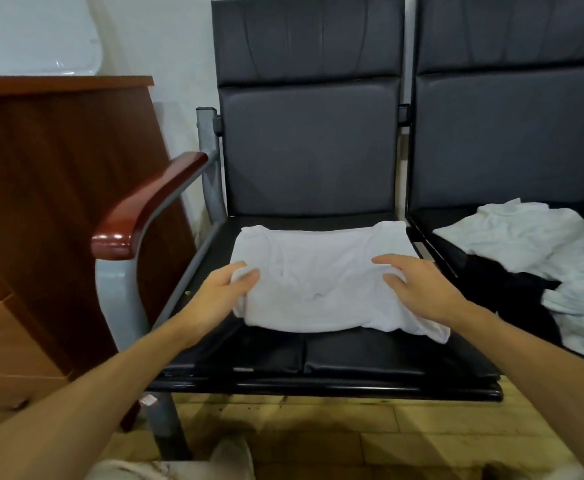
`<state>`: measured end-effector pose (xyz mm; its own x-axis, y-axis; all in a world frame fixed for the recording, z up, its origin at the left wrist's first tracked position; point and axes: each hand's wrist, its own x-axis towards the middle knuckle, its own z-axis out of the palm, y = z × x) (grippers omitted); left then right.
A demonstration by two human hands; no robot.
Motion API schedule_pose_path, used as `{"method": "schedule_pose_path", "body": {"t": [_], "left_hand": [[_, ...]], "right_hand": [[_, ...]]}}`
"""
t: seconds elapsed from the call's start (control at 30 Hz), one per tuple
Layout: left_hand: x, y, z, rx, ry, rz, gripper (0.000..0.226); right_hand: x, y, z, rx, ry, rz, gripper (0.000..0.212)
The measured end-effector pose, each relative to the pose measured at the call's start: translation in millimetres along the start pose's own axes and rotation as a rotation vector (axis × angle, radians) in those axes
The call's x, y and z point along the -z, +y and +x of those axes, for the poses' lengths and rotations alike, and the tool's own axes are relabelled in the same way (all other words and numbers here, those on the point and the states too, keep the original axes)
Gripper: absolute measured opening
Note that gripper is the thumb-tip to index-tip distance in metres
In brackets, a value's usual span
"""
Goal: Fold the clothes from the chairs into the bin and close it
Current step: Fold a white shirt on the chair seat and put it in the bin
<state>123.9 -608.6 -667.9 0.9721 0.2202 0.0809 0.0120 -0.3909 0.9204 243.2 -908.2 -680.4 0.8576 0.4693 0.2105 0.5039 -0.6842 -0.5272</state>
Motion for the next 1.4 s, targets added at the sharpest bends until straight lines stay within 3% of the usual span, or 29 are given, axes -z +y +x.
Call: {"method": "schedule_pose_path", "body": {"t": [0.1, 0.23, 0.4, 0.5, 0.63, 0.77, 0.93, 1.03, 1.23, 1.4], "left_hand": [[5, -12, -5, -0.12, -0.118, 0.365, 0.033], [10, -11, -10, -0.197, -0.199, 0.542, 0.023], [11, -3, -15, -0.185, -0.203, 0.444, 0.024], [10, 1, -22, -0.083, -0.333, 0.292, 0.034], [12, 3, -29, 0.1, -0.427, 0.171, 0.031], [10, 11, -25, 0.106, -0.175, 0.013, 0.021], [8, 10, -2, -0.038, 0.209, 0.108, 0.025], [14, 2, 21, -0.011, 0.362, 0.107, 0.025], [21, -19, 77, 0.124, 0.455, 0.179, 0.031], [17, -32, 122, 0.174, 0.493, 0.25, 0.03]], "right_hand": [[11, 6, -14, 0.072, -0.063, -0.092, 0.037], [27, 9, -34, 0.065, -0.135, -0.204, 0.038], [38, -1, -56, 0.031, -0.283, -0.349, 0.035], [43, -6, -70, 0.046, -0.405, -0.166, 0.011], [50, -13, -80, 0.092, -0.515, -0.009, 0.005], [52, -11, -69, 0.103, -0.364, -0.213, 0.01], [59, -17, -40, 0.065, -0.136, -0.496, 0.018], [59, -16, -11, 0.014, -0.069, -0.552, 0.025], [53, -14, 48, 0.056, 0.011, -0.802, 0.027], [42, 1, 95, 0.051, -0.007, -0.871, 0.028]]}}
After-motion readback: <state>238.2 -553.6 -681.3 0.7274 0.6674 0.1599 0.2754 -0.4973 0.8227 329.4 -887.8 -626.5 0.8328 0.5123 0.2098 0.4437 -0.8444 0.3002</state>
